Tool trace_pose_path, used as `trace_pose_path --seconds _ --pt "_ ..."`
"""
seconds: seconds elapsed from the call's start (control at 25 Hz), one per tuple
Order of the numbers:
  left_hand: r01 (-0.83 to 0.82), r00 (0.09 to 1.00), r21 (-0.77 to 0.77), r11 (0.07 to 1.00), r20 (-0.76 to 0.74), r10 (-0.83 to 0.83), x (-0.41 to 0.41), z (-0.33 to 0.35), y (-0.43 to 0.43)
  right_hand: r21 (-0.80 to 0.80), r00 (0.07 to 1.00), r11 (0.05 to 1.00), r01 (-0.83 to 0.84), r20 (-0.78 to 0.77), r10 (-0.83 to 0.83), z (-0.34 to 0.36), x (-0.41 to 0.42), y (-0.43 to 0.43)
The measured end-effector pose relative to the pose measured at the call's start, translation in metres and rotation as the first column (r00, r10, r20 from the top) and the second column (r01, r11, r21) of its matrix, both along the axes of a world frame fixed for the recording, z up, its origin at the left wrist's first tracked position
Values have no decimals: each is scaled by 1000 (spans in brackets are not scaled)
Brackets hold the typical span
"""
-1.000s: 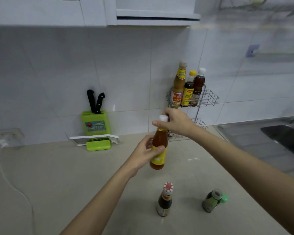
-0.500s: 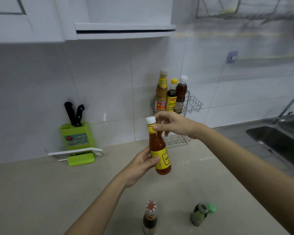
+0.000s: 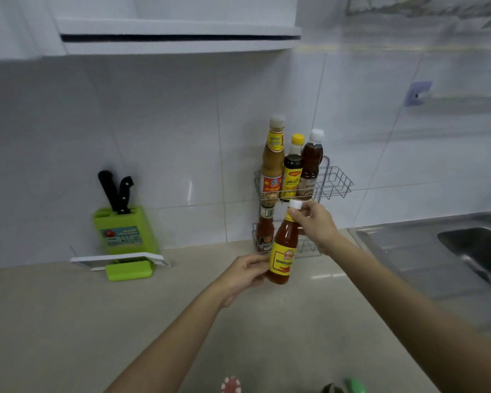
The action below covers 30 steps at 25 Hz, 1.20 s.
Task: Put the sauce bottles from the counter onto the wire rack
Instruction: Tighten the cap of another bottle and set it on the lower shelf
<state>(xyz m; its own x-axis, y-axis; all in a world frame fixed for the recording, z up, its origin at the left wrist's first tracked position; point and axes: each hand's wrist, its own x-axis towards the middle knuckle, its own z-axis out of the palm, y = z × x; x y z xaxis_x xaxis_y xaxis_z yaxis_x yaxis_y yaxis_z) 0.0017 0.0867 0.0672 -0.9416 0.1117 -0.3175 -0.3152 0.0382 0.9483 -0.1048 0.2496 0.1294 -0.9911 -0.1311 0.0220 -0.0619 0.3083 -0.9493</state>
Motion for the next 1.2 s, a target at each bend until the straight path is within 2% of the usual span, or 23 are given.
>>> trace_pose_path --seconds 0.12,0.2,0.36,0.52,0.68,0.8,0.96,1.2 --pt "-43 997 -115 992 60 50 -22 -13 -6 16 981 981 194 -10 -194 -20 -18 10" --pt "-63 993 -138 988 86 75 -37 -19 -8 34 956 955 294 -28 -293 -36 -30 17" --pt "-83 988 -232 969 109 111 -62 -30 -8 -148 889 877 458 78 -451 -63 -56 24" --pt "-86 982 -327 941 134 136 -88 -32 -4 -292 844 792 536 174 -507 -79 -83 21" --pt "-103 976 -332 938 148 160 -104 -38 6 -315 857 799 513 138 -496 -88 -97 12" --pt "-109 981 -329 938 115 154 -114 -45 14 -297 896 846 442 100 -433 -94 -100 9" --pt "-121 986 -288 950 77 149 -120 -51 25 -264 958 922 285 54 -280 -108 -105 8" --pt "-117 990 -298 947 41 135 -128 -57 29 -233 997 969 80 32 -75 -116 -111 -3"
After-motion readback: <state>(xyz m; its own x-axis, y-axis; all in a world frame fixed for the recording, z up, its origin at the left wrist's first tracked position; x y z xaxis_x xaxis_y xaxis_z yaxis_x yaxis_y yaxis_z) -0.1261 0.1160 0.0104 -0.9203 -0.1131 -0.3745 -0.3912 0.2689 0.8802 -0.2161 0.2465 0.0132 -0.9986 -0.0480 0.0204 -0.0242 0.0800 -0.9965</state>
